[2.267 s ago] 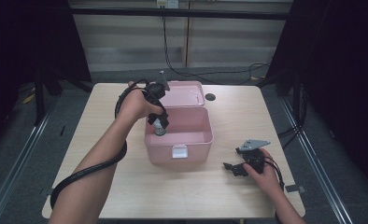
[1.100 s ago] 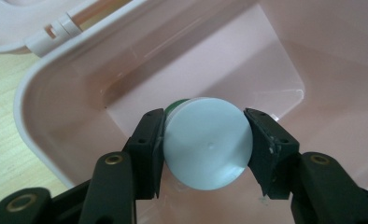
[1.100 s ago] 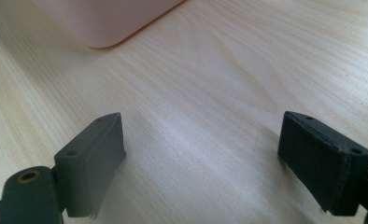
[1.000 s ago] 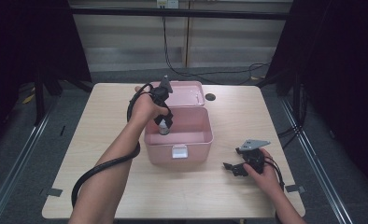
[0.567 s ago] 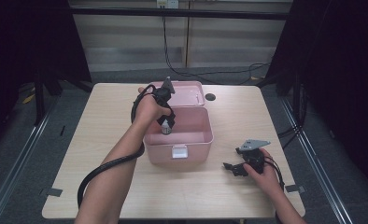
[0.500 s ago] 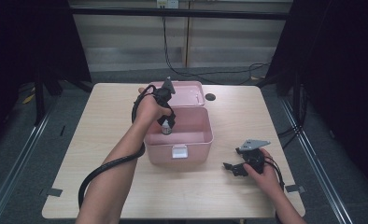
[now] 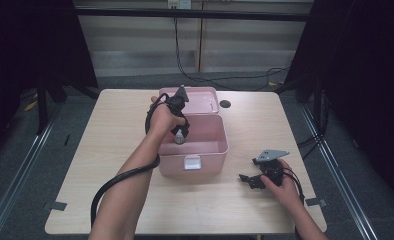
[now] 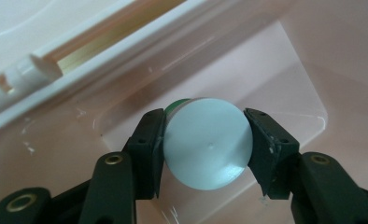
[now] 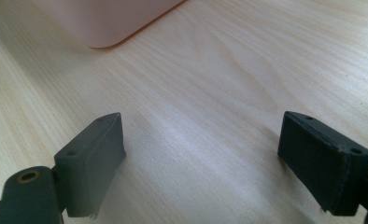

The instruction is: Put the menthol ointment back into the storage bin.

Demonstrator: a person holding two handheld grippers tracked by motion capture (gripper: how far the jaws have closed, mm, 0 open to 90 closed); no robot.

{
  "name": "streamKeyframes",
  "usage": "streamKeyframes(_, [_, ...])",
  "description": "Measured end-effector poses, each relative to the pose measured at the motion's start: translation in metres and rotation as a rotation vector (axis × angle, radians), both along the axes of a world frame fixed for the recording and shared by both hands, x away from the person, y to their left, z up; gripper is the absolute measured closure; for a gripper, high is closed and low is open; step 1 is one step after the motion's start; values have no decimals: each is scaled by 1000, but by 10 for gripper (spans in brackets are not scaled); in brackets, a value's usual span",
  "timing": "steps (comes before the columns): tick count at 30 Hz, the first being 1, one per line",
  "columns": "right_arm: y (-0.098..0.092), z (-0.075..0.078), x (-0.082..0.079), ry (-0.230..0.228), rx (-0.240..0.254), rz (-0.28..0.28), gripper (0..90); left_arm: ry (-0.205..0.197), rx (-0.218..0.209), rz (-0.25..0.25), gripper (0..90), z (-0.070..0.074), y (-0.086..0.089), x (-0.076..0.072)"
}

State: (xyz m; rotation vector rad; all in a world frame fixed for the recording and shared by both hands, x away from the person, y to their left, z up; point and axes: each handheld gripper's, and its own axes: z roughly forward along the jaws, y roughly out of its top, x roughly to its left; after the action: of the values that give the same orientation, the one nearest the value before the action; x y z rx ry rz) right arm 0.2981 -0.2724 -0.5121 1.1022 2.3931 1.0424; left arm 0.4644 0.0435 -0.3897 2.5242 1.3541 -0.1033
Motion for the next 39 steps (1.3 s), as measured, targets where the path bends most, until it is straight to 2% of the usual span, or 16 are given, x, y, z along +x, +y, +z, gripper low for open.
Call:
streamKeyframes(13, [0, 0, 0, 0, 0, 0, 139, -1, -1, 20, 502, -14, -2, 3])
streamKeyframes(22, [0, 0, 0, 0, 0, 0, 139, -16, -1, 32, 502, -21, -2, 5])
streamKeyframes(39, [0, 0, 0, 1, 0, 0, 139, -3, 6, 69, 502, -31, -11, 7])
